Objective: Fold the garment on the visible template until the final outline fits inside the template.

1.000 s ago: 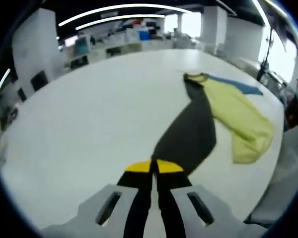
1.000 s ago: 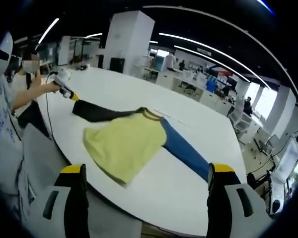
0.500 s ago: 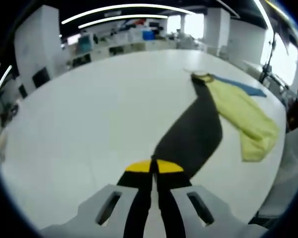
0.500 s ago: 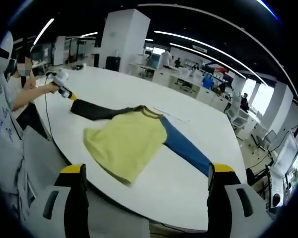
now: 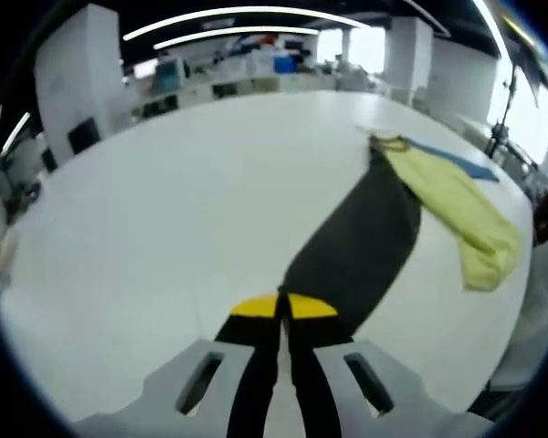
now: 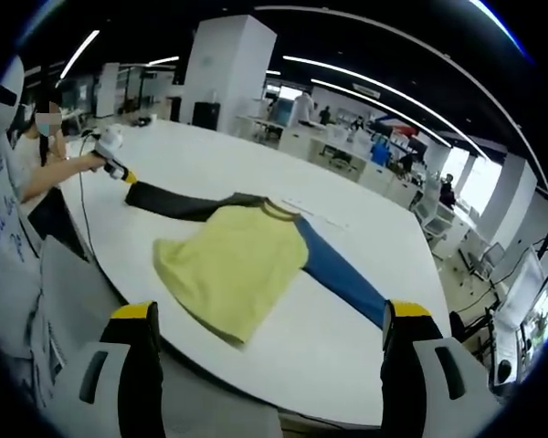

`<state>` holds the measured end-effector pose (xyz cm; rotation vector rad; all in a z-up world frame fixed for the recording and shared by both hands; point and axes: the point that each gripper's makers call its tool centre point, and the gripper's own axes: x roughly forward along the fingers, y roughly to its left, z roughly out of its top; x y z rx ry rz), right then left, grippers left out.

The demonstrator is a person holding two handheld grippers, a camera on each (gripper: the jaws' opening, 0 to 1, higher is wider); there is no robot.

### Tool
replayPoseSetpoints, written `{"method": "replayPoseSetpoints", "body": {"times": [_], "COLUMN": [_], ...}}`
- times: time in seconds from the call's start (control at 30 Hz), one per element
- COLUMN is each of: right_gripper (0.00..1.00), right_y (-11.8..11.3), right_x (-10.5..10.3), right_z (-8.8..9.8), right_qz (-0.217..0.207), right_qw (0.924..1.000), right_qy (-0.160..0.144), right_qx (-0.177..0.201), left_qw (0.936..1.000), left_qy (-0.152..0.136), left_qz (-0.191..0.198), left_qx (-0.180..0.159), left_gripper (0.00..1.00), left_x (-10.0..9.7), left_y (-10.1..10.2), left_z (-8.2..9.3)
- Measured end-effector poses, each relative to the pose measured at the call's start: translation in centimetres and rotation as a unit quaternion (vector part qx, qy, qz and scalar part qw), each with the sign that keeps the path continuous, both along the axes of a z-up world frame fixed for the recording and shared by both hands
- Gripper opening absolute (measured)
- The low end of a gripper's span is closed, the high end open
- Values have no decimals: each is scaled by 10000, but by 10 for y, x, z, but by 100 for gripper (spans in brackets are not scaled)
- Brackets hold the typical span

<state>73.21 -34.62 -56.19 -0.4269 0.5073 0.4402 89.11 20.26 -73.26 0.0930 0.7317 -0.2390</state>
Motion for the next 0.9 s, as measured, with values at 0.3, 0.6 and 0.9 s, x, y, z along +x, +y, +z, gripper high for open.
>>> {"method": "replayPoseSetpoints", "body": {"times": [0.3,0.6,0.9], "right_gripper": [100,100,100], "right_y": [9,18,25], "right_x": [-1,1,3], "right_z": [-1,-1,-4], "right_qz": [-16,-63,-89], "right_qw": [10000,10000,9999], "right_qy": [13,-13,49], "right_qx": [-30,-30,-59], "left_qw": [9999,9997,9996], "left_qy": [-48,-95,-61], "left_qz": [106,203,272], "left_qx": [-39,-41,-33], "left_gripper": [0,0,0], "left_x": [-2,5,13], "left_y": [11,26,37], "left_z": [-2,-5,-13]}}
